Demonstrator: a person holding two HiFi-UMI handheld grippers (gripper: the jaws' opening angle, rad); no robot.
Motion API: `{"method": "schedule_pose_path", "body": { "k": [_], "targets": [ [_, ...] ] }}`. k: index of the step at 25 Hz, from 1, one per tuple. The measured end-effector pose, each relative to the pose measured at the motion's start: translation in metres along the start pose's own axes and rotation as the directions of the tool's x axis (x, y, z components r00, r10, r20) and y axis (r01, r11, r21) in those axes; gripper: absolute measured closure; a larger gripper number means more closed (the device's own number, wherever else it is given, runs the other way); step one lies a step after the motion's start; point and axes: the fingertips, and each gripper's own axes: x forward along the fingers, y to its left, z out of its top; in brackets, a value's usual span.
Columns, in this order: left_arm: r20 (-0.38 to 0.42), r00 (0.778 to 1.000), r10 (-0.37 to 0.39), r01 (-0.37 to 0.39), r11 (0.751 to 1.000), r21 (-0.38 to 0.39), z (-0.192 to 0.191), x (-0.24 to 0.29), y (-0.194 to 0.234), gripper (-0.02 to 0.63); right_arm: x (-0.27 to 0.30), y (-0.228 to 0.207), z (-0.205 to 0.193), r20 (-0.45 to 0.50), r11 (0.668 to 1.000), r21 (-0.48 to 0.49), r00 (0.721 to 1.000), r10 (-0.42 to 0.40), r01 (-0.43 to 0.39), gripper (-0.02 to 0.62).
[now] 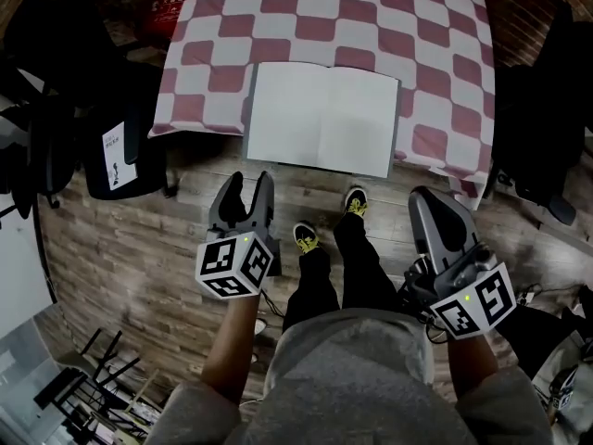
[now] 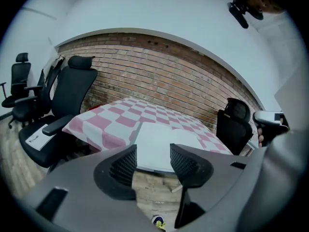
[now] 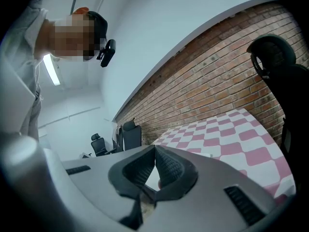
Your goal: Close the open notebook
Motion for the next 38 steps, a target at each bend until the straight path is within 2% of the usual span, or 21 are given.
{"method": "schedule_pose_path", "body": {
  "k": [5, 13, 24, 32, 38],
  "targets": [
    [-0.019, 1.0, 0.004, -0.005, 0.996, -0.09, -0.012, 0.011, 0.015, 0.397, 0.008, -0.001, -0.007, -0.024, 1.0, 0.002, 1.0, 0.001, -0.001, 0.568],
    [-0.022, 0.999, 0.035, -0.038, 0.983, -0.179, -0.021, 0.023, 0.039, 0.382, 0.024, -0.009, -0.017, -0.039, 0.999, 0.026, 0.999, 0.023, -0.022, 0.568],
    [-0.035, 0.999, 0.021, -0.029, 0.966, -0.255, -0.035, 0.04, 0.05, 0.359, 0.033, -0.018, -0.033, -0.07, 0.998, 0.063, 0.997, 0.025, -0.021, 0.568],
    [-0.052, 0.999, 0.002, -0.019, 0.946, -0.323, -0.043, 0.06, 0.052, 0.344, 0.039, -0.024, -0.039, -0.082, 0.997, 0.081, 0.996, 0.02, -0.013, 0.568],
    [-0.066, 0.998, 0.014, -0.041, 0.906, -0.422, -0.054, 0.064, 0.066, 0.333, 0.043, -0.022, -0.045, -0.087, 0.995, 0.094, 0.996, 0.021, -0.013, 0.568]
  ]
}}
